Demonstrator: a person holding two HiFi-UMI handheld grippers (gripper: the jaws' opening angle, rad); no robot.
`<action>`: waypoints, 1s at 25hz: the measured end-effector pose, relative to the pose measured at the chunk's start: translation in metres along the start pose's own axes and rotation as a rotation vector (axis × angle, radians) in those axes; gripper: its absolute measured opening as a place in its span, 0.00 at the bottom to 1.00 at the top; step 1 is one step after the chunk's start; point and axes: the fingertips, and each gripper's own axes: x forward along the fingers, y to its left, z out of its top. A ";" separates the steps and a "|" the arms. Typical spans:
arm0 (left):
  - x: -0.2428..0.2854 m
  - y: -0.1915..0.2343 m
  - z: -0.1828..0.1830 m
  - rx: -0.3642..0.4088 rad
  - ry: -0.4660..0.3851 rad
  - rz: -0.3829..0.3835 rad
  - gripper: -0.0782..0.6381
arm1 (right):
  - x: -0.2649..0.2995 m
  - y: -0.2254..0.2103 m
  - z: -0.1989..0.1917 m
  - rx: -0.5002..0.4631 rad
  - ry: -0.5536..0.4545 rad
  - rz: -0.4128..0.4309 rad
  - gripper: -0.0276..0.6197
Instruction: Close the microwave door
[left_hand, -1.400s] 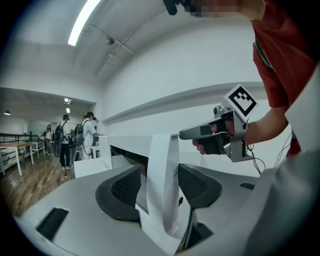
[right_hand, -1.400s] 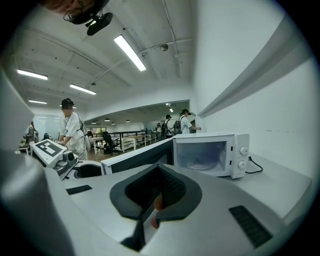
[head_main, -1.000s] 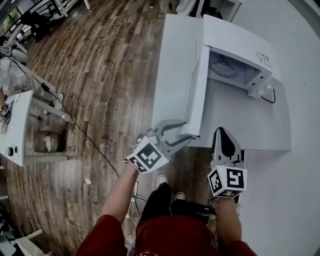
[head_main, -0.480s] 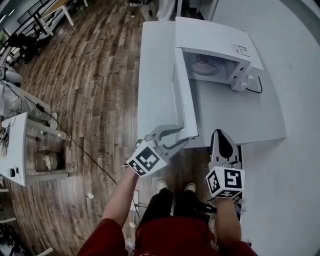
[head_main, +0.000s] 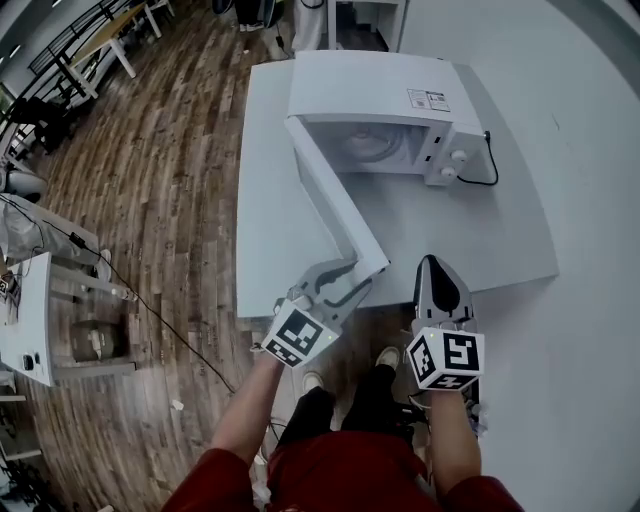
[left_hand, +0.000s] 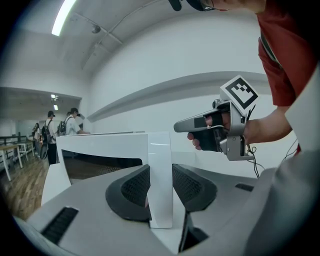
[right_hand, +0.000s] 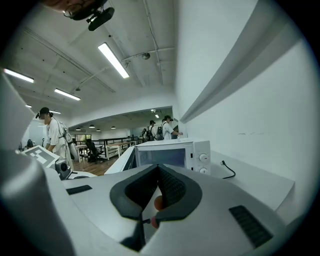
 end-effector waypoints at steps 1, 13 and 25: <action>0.009 0.000 0.002 -0.010 -0.001 0.024 0.33 | 0.002 -0.011 0.001 0.003 0.000 0.004 0.08; 0.095 0.005 0.024 -0.080 0.007 0.297 0.32 | 0.020 -0.108 0.018 -0.054 -0.038 0.049 0.08; 0.158 0.026 0.037 -0.136 0.008 0.491 0.32 | 0.041 -0.162 0.027 -0.097 -0.047 0.099 0.08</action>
